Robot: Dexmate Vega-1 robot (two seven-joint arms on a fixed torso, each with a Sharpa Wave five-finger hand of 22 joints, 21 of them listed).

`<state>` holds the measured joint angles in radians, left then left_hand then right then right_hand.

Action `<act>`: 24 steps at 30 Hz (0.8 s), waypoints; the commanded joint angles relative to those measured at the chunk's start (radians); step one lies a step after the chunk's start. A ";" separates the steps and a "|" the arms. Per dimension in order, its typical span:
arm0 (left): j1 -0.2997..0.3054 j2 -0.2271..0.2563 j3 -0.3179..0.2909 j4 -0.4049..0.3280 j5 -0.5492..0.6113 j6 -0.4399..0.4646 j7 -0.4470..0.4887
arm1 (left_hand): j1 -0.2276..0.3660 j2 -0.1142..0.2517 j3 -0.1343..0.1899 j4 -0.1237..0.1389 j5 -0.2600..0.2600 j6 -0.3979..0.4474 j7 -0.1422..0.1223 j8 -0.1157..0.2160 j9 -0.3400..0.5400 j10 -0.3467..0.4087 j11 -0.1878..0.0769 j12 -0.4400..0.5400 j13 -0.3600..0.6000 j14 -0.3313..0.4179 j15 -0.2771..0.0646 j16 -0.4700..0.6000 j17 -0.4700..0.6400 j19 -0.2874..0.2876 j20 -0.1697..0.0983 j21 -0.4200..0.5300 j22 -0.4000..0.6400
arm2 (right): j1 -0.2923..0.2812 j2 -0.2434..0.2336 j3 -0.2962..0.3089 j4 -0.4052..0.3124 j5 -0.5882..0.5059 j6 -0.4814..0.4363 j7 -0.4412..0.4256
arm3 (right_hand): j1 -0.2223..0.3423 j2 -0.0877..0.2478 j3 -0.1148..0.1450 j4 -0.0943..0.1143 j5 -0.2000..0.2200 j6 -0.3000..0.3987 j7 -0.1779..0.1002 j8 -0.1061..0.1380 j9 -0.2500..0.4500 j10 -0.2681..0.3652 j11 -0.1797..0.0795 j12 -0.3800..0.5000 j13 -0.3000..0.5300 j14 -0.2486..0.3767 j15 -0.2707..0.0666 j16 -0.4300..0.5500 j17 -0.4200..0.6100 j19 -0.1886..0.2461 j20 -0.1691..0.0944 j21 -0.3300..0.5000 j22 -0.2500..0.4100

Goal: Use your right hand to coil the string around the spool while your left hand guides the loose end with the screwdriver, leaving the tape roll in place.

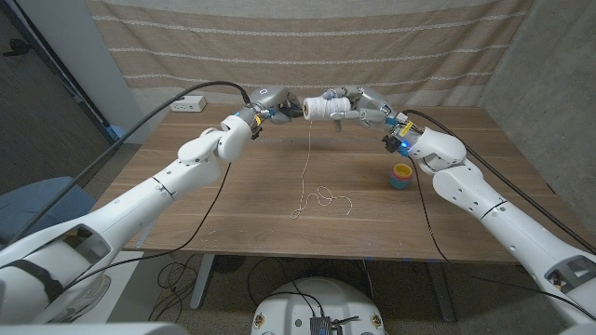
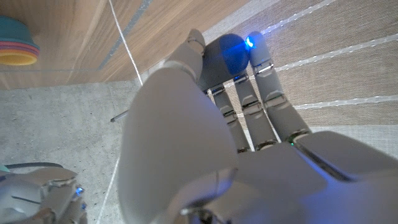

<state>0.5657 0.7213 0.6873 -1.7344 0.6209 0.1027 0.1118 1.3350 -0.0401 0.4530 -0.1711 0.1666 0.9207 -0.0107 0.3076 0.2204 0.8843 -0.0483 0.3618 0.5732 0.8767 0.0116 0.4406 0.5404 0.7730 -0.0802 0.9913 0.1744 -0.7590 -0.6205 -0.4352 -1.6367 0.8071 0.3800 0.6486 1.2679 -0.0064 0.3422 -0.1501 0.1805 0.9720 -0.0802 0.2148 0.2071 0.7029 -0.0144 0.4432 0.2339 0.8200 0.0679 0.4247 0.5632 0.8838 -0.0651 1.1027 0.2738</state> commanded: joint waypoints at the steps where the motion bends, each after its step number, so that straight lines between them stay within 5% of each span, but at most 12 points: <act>1: -0.005 0.003 0.026 0.002 -0.006 -0.045 -0.064 | 0.138 0.142 0.017 0.010 0.006 0.146 0.084 0.003 0.004 0.007 0.000 -0.004 0.004 0.132 -0.189 0.007 0.006 0.002 -0.122 0.005 0.004 | 0.019 0.094 0.035 0.033 0.004 0.069 -0.104 | 0.148 0.145 0.003 0.005 -0.001 0.112 0.113 0.001 0.002 0.244 0.070 0.002 0.040 0.378 -0.291 -0.005 0.004 -0.086 -0.141 0.014 -0.003; 15: 0.029 0.034 -0.007 -0.039 -0.057 -0.089 -0.111 | 0.137 0.141 0.018 0.010 0.006 0.148 0.083 0.001 0.004 0.010 0.001 -0.008 0.007 0.132 -0.189 0.004 0.008 0.000 -0.122 0.007 0.004 | 0.015 0.211 0.079 0.121 -0.070 0.147 -0.373 | 0.150 0.144 0.003 0.004 -0.001 0.117 0.109 0.001 0.001 0.249 0.064 -0.004 0.038 0.385 -0.292 -0.012 0.000 -0.091 -0.141 0.032 -0.015; 24: 0.064 0.064 -0.056 -0.087 -0.118 -0.106 -0.132 | 0.137 0.141 0.019 0.010 0.006 0.149 0.083 -0.001 0.005 0.010 0.001 -0.011 0.009 0.134 -0.187 0.003 0.008 -0.001 -0.122 0.008 0.003 | 0.029 0.227 0.094 0.205 -0.155 0.143 -0.529 | 0.149 0.143 0.003 0.005 -0.002 0.121 0.109 0.001 0.001 0.251 0.064 -0.008 0.036 0.389 -0.291 -0.016 -0.001 -0.094 -0.141 0.043 -0.022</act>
<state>0.5936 0.7545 0.6793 -1.7736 0.5654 0.0213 0.0100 1.3357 -0.0408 0.4529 -0.1710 0.1651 0.9309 -0.0103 0.3020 0.2210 0.8842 -0.0484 0.3510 0.5774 0.8765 0.0112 0.4369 0.5448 0.7695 -0.0765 0.9952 0.1749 -0.7413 -0.4333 -0.3635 -1.5176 0.7327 0.5114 0.2947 1.2837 -0.0039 0.3434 -0.1491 0.1769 0.9793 -0.0729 0.2082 0.2059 0.7098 -0.0212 0.4323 0.2339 0.8199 0.0679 0.4101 0.5596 0.8750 -0.0562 1.1390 0.2507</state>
